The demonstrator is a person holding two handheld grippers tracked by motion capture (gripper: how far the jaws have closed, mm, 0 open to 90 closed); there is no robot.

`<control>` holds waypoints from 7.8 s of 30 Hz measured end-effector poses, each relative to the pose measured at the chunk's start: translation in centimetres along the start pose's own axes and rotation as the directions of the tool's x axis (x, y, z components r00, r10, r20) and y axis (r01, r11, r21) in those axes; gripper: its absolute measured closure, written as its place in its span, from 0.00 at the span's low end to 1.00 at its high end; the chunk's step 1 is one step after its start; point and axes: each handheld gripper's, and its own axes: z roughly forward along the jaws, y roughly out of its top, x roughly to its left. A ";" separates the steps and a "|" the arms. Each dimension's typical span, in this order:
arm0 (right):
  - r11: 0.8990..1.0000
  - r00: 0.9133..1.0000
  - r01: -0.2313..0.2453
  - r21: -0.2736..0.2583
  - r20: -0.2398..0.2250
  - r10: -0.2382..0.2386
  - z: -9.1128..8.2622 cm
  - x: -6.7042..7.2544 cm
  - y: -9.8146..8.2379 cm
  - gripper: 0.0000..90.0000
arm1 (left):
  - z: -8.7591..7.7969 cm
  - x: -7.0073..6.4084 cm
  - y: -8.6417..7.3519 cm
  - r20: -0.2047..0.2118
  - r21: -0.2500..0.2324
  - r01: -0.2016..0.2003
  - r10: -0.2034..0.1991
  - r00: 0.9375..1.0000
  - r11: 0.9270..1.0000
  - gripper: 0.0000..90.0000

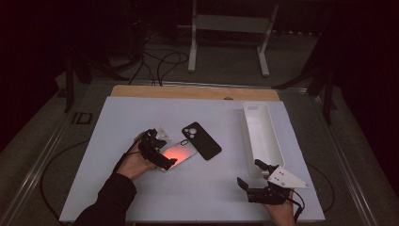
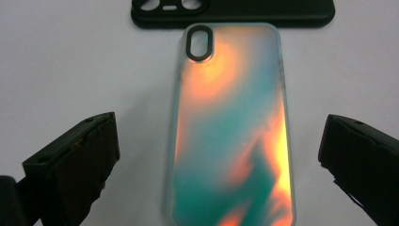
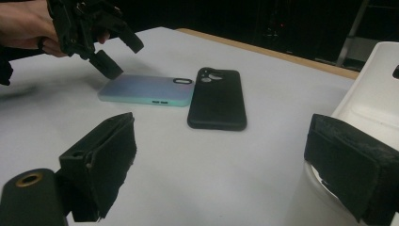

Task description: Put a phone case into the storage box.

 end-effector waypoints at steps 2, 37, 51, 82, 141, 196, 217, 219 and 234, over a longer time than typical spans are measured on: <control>1.000 1.000 0.001 0.001 0.000 -0.001 0.0 0.0 0.0 0.11 | 0.2 0.0 0.0 -0.001 0.016 0.000 0.000 1.000 1.000 0.00; 1.000 1.000 0.005 0.007 0.011 -0.005 0.0 0.0 0.0 0.11 | 2.5 -0.6 0.8 0.043 0.177 -0.019 0.012 0.999 0.984 0.00; 1.000 1.000 0.003 0.006 0.011 -0.003 0.0 0.0 0.0 0.11 | 3.6 -0.3 0.5 0.050 0.248 -0.008 -0.004 0.999 0.969 0.00; 1.000 1.000 -0.001 0.015 0.019 0.001 0.0 -0.1 0.0 0.11 | 3.0 -0.6 0.8 0.051 0.243 -0.012 0.000 0.999 0.970 0.19; 0.998 0.993 -0.070 0.004 -0.099 0.071 3.6 0.7 6.7 0.11 | -5.8 -2.6 1.6 0.034 -0.287 0.046 -0.037 0.999 0.957 0.19; 0.963 0.952 -0.229 0.142 -0.175 0.252 10.1 4.2 12.3 0.65 | -6.4 -7.8 2.9 0.037 -0.468 -0.083 0.114 0.993 0.880 0.19; 0.955 0.942 -0.255 0.151 -0.182 0.280 9.4 4.1 12.8 0.97 | -6.1 -7.0 2.7 0.108 -0.442 -0.035 0.091 0.990 0.896 0.16; 0.956 0.941 -0.252 0.151 -0.191 0.278 9.2 3.9 12.8 0.97 | -6.1 -6.8 2.7 0.132 -0.445 -0.021 0.089 0.987 0.895 0.16; 0.982 0.922 -0.135 0.129 -0.347 0.173 8.1 3.8 12.9 0.97 | -6.0 -6.7 2.6 0.222 -0.454 0.001 0.113 0.968 0.891 0.18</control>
